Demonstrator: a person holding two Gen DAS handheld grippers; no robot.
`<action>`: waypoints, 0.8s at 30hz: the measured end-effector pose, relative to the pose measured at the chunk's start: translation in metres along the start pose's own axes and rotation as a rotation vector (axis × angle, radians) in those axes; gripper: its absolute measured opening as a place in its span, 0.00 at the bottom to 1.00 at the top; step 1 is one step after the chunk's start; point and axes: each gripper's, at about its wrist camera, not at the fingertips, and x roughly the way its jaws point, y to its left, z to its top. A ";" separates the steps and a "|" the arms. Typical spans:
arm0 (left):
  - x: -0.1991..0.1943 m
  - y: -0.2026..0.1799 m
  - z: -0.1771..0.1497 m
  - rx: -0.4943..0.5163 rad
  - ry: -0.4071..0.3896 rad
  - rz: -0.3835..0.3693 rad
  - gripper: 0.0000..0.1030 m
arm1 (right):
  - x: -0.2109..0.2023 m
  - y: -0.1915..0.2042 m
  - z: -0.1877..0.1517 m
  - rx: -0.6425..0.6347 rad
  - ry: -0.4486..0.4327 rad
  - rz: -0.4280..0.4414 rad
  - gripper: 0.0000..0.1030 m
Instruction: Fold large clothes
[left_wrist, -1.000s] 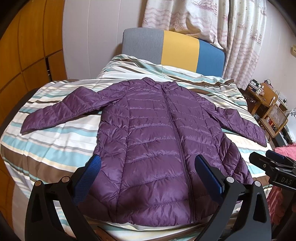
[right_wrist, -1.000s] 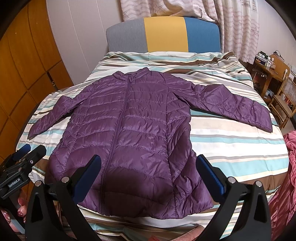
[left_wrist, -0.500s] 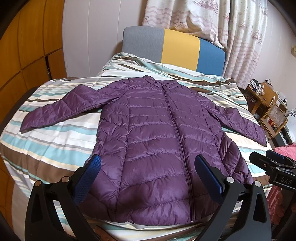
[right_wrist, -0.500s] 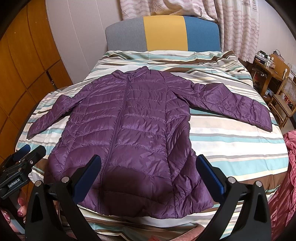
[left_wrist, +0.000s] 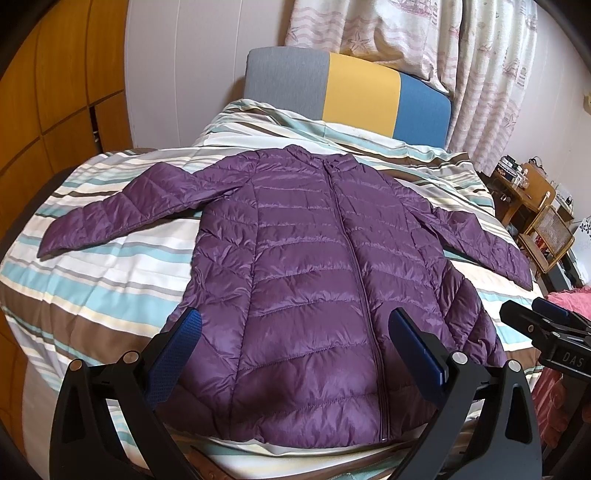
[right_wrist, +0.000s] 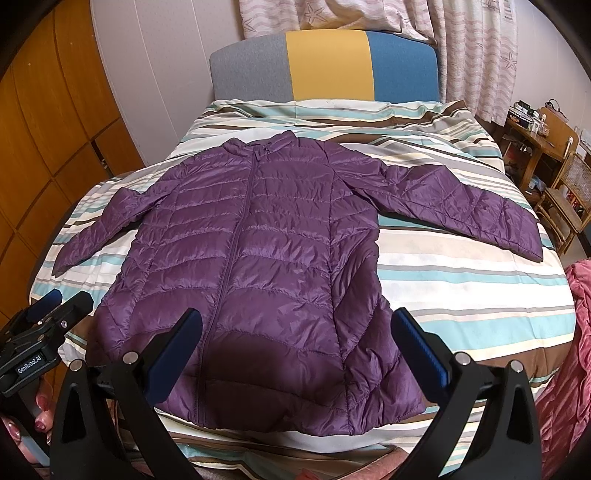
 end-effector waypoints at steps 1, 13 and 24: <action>0.001 0.000 0.000 -0.001 0.002 0.000 0.97 | 0.000 0.000 0.000 0.000 0.000 -0.001 0.98; 0.025 0.000 0.007 -0.003 0.058 -0.011 0.97 | 0.013 -0.019 0.005 0.032 -0.012 -0.014 0.98; 0.109 0.030 0.036 -0.026 0.090 0.146 0.97 | 0.063 -0.151 0.033 0.307 -0.126 -0.091 0.98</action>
